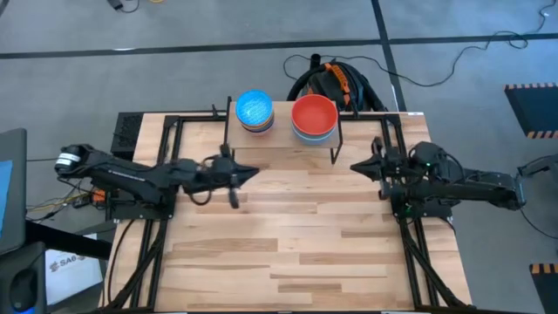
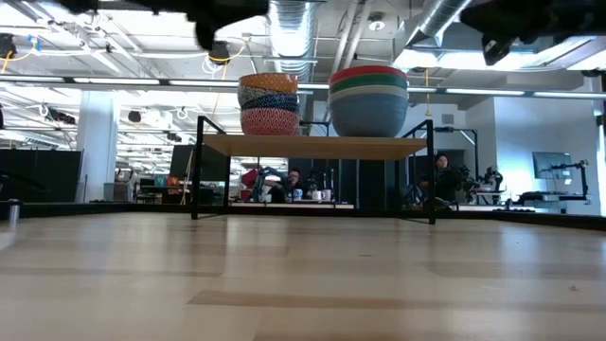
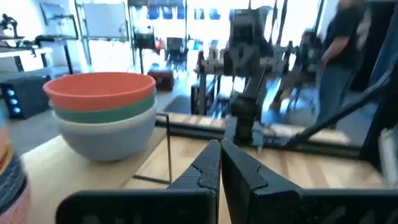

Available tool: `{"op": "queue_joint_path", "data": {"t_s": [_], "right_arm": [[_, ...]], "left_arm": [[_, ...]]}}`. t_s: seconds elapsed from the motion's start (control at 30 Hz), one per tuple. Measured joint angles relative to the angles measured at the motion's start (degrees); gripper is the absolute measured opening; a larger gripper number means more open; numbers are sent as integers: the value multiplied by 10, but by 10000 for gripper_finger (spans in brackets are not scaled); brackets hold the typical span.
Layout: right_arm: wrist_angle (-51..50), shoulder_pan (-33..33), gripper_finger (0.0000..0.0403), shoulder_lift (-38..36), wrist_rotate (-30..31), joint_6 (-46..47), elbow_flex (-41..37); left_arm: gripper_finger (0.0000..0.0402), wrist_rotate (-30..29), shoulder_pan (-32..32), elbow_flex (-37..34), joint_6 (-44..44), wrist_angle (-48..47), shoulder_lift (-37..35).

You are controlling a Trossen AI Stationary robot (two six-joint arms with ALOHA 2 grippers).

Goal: Place and stack bowls onto a shelf
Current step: Return to Home Position

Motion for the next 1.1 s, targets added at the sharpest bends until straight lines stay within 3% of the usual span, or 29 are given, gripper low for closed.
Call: {"op": "queue_joint_path", "data": {"t_s": [0.23,0.53,0.73,0.9,1.1], "right_arm": [[0,-1,18,-104,-55,39,-59],[2,-3,19,-159,-74,43,-119],[2,-2,19,-203,-90,36,-130],[-2,-3,19,-209,-93,27,-129],[-37,-3,19,-209,-100,15,-131]], "left_arm": [[0,22,4,-166,-48,130,-80],[0,56,39,-181,-11,166,-44],[0,115,66,-215,15,151,-140],[0,102,79,-258,-5,100,-245],[0,95,72,-305,-15,105,-283]]}}
